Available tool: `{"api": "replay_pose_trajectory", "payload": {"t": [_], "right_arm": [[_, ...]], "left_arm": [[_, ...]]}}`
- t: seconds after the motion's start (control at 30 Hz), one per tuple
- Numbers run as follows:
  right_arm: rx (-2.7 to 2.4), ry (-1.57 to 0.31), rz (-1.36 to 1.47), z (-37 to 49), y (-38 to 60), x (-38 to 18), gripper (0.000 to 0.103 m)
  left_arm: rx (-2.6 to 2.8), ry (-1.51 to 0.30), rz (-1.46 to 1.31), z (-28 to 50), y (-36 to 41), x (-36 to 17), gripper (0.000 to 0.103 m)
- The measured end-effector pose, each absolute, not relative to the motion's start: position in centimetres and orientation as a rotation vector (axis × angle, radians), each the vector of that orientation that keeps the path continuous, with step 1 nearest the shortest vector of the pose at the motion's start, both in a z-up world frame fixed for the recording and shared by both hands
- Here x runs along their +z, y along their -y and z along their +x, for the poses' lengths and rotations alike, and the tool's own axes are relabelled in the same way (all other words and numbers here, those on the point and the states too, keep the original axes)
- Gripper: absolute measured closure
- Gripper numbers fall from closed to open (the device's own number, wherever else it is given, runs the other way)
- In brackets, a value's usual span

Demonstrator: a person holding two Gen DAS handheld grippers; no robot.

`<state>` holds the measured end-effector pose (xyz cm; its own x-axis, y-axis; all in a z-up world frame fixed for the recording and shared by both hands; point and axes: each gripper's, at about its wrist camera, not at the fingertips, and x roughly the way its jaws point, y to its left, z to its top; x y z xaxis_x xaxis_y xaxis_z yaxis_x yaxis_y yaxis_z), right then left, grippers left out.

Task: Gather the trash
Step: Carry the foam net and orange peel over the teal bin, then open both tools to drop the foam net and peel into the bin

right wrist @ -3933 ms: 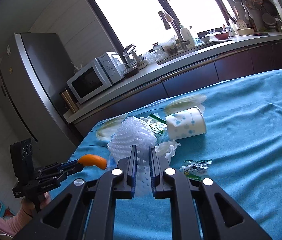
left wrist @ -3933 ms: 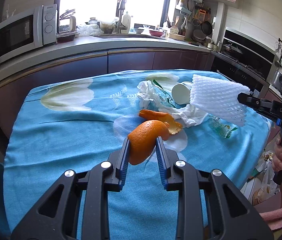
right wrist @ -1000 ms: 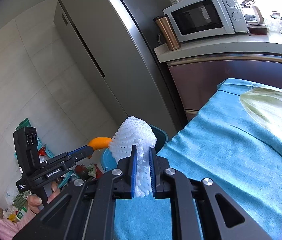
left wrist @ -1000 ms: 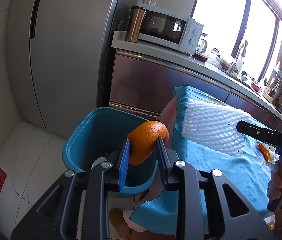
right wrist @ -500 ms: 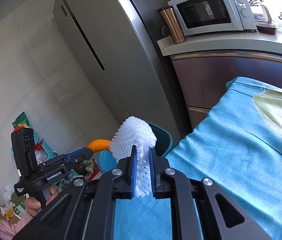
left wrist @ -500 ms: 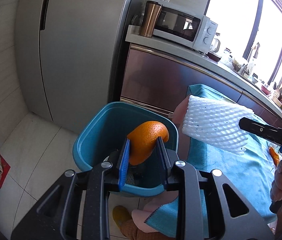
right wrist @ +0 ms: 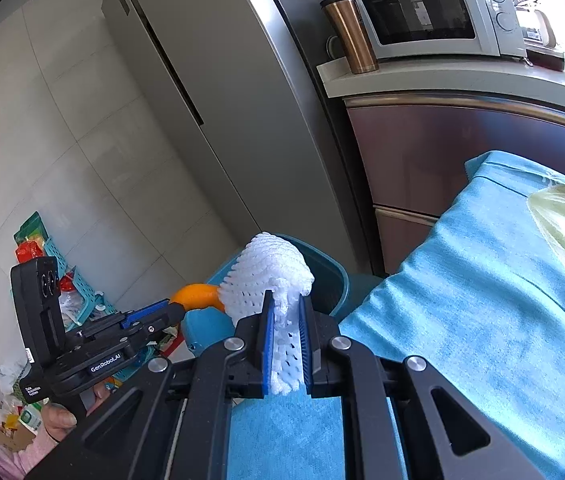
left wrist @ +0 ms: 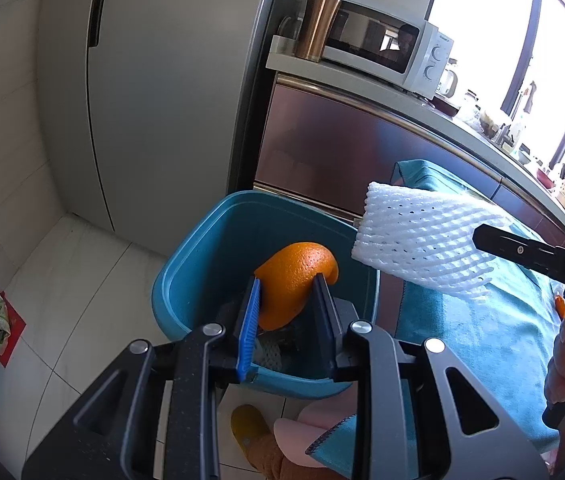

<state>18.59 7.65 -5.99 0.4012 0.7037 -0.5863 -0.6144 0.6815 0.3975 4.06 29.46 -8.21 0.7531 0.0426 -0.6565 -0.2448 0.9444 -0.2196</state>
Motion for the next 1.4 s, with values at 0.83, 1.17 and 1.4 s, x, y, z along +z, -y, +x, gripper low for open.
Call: {"api": "replay_pose_trajectory", "payload": {"t": [0.83, 1.17, 1.4], "right_arm": [[0.792, -0.896, 0.013, 21.1, -14.1, -8.6, 0.090], [0.783, -0.953, 0.039, 22.0, -14.6, -9.6, 0.077], [0.781, -0.950, 0.073, 21.6, -12.9, -9.6, 0.077]], "left_arm": [[0.204, -0.764, -0.303, 7.5, -29.7, -10.7, 0.079], [0.178, -0.744, -0.303, 7.4, -29.0, -10.4, 0.079], [0.154, -0.719, -0.299, 6.6, -28.4, -9.5, 0.079]]}}
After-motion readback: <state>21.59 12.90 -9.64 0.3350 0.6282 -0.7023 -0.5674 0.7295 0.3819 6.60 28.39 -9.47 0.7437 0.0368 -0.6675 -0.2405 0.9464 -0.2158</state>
